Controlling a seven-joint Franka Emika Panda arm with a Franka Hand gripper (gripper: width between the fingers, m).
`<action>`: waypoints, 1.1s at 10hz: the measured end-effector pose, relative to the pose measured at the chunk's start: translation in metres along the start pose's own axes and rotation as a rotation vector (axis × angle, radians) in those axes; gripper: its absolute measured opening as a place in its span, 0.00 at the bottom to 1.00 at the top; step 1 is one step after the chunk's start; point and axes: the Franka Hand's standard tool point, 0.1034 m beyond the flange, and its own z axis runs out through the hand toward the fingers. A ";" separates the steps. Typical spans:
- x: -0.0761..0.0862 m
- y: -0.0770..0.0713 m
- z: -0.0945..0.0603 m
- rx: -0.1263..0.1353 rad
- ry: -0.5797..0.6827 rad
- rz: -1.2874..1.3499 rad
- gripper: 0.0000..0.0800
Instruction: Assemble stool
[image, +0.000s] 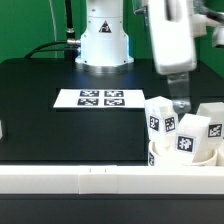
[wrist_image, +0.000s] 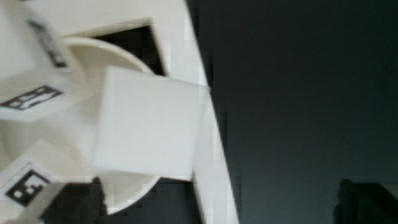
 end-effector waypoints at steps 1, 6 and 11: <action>0.001 -0.003 -0.002 0.002 0.002 -0.166 0.81; -0.002 0.003 0.002 -0.019 -0.015 -0.785 0.81; -0.008 0.004 0.005 -0.045 0.026 -1.488 0.81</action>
Offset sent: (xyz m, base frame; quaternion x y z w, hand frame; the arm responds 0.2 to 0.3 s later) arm -0.0079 0.0404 -0.0079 -0.0226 -0.0977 -0.3247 0.9405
